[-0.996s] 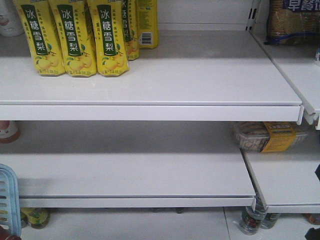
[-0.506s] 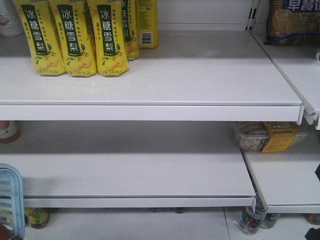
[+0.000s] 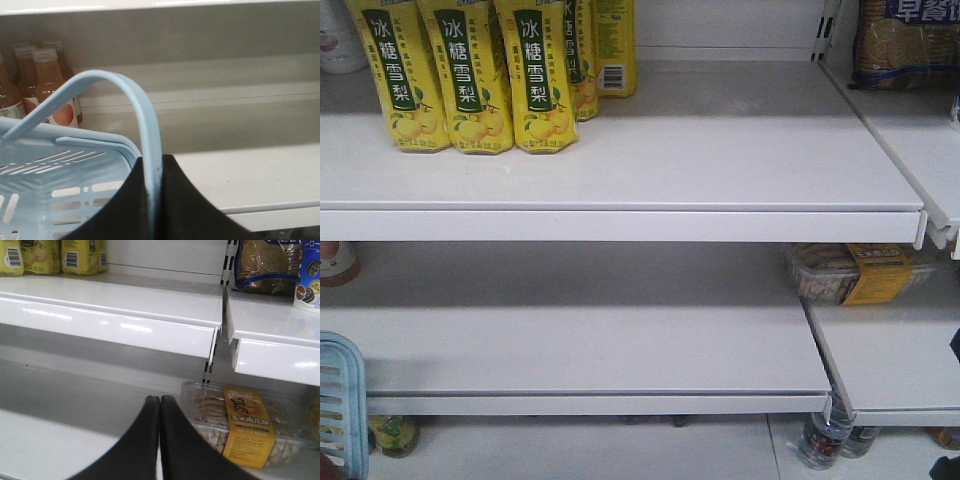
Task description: Place coke in basket with both arms
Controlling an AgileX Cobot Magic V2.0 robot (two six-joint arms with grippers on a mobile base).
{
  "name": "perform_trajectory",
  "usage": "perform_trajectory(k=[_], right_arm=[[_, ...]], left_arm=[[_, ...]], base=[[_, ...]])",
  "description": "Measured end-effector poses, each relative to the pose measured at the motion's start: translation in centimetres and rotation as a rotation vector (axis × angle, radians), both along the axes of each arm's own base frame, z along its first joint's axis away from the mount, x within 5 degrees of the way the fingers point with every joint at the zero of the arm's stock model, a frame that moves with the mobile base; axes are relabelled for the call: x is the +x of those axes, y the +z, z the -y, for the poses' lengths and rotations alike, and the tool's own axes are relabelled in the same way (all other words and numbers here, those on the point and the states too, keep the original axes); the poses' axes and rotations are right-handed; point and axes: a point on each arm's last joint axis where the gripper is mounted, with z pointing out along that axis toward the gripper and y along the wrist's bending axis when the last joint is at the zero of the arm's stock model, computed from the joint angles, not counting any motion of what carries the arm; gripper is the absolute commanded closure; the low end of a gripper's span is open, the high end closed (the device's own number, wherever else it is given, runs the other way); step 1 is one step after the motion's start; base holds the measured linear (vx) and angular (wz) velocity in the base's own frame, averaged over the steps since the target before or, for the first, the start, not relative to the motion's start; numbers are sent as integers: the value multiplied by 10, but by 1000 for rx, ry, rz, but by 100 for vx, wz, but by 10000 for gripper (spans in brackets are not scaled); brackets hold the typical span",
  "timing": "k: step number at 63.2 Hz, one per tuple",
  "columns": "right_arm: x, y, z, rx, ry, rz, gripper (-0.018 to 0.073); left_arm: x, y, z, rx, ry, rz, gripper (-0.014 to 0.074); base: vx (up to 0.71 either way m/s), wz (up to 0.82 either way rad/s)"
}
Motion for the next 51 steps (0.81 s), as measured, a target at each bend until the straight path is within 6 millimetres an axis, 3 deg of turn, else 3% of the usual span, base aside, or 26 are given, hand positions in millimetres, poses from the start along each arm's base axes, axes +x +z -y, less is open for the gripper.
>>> perform_trajectory(k=[20,36,51], right_arm=[[0,-10,12,93,-153,-120,569],[-10,-10,19,31,-218,-60,569],[-21,-48,18,12,-208,-9,569]], left_arm=[[0,0,0,0,0,0,603],[0,0,0,1,0,0,603],[0,0,0,1,0,0,603]], base=[[0,0],[0,0],[0,0]])
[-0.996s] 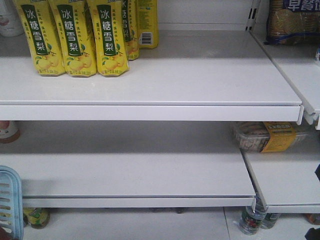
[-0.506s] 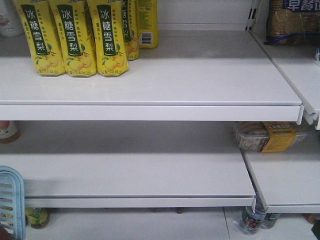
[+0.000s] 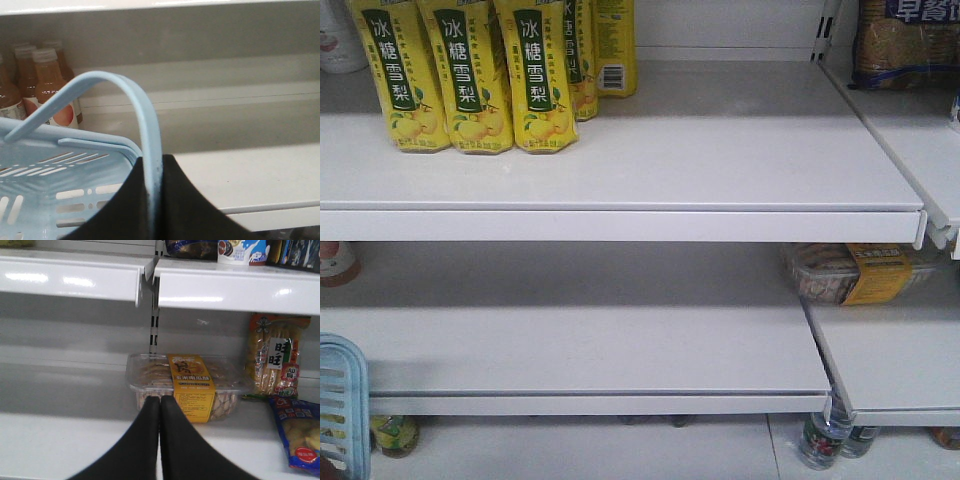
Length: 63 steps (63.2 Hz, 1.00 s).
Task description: Place coke in basket with both arms
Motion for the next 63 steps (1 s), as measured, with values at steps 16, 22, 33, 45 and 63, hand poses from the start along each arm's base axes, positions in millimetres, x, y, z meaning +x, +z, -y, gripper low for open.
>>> perform_trajectory(k=[16,22,33,45,63], right_arm=[[-7,-5,0,31,4,102,569],[-8,-4,0,30,4,111,569],[-8,-4,0,30,4,112,569],[-8,-4,0,30,4,110,569],[-8,-4,0,31,4,109,569]], left_arm=[[0,0,0,0,0,0,603],[0,0,0,0,0,0,603],[0,0,0,0,0,0,603],[0,0,0,0,0,0,603],[0,0,0,0,0,0,603]], base=[[0,0],[0,0],[0,0],[0,0],[0,0]])
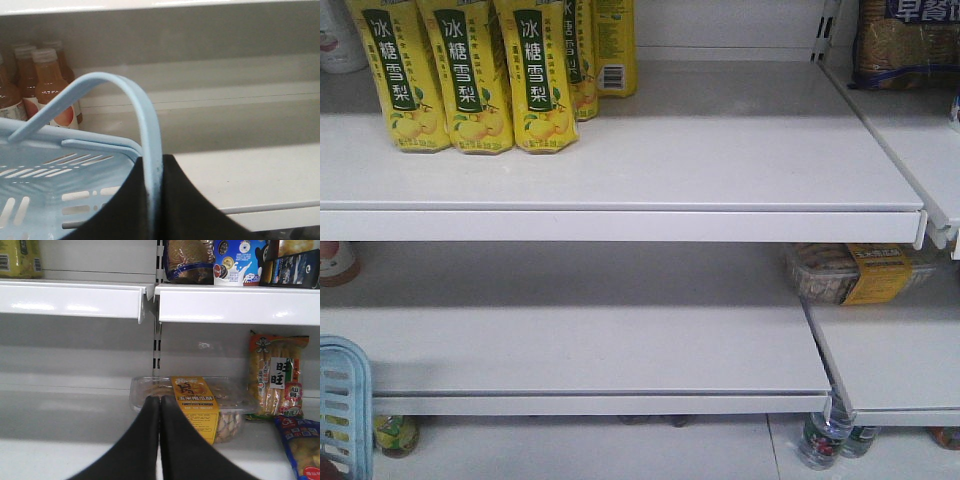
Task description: Place coke in basket with both arms
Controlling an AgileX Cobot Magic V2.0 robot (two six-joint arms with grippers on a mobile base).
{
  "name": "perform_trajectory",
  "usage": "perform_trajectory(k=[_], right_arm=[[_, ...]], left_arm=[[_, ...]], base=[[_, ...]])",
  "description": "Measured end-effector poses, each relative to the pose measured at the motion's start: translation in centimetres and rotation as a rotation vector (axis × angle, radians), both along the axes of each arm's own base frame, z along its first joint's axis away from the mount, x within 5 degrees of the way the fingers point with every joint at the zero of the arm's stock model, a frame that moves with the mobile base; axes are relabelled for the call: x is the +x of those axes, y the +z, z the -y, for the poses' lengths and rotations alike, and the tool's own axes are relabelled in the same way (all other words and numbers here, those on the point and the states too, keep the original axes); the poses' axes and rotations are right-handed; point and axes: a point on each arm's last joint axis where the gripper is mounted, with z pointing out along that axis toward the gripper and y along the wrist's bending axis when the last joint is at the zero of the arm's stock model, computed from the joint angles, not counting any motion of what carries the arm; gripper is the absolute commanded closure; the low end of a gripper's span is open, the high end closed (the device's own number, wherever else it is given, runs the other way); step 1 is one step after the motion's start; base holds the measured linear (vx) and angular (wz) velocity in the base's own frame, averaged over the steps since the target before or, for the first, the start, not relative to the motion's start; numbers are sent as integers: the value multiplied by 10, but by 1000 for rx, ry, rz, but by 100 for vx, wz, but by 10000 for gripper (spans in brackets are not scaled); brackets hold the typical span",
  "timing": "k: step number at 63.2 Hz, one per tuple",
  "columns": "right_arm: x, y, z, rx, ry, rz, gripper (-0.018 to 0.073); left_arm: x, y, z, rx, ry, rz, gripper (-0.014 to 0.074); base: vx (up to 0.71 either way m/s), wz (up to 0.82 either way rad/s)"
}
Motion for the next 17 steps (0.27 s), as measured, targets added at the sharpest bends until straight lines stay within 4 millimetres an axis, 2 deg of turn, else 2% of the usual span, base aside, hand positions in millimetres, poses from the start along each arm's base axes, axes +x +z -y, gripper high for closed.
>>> perform_trajectory(k=[17], right_arm=[[0,0,0,0,0,0,569]], left_arm=[[0,0,0,0,0,0,603]], base=[[0,0]])
